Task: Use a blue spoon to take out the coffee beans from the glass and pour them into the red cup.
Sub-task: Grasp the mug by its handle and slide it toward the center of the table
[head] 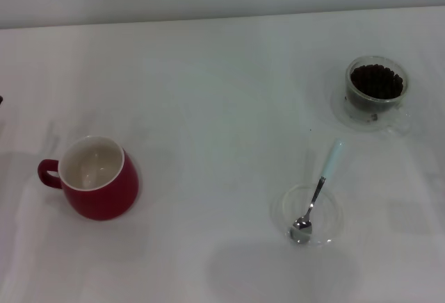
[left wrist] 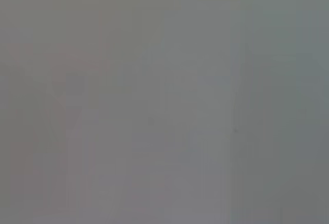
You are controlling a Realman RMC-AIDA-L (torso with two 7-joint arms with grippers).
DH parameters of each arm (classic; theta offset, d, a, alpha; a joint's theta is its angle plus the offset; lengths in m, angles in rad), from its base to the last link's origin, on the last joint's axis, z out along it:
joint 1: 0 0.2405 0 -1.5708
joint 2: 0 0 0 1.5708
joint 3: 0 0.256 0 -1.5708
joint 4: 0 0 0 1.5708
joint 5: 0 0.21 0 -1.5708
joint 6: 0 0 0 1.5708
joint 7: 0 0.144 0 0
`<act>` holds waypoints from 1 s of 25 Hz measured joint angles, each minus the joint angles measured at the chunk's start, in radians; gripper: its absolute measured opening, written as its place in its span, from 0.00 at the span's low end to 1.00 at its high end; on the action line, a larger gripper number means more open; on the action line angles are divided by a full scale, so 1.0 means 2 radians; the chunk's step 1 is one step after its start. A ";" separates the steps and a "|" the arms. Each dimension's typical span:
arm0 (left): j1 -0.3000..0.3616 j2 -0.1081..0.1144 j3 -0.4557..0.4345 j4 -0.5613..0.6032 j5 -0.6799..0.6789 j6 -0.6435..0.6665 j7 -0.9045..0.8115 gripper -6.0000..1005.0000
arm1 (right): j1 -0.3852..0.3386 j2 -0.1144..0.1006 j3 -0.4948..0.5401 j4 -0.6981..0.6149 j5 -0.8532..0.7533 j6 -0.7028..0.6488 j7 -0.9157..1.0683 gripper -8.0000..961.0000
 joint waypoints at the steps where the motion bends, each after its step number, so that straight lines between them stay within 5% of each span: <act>1: 0.001 0.000 0.002 0.000 0.000 0.000 0.000 0.86 | 0.000 0.000 -0.001 -0.001 0.000 0.000 0.000 0.90; 14: 0.030 -0.002 0.026 0.006 -0.001 0.009 0.003 0.85 | -0.008 0.000 0.000 -0.014 0.000 -0.001 0.000 0.90; 25: 0.086 -0.002 0.063 0.011 0.000 0.014 -0.005 0.85 | -0.009 0.000 0.005 -0.031 0.007 -0.008 -0.002 0.90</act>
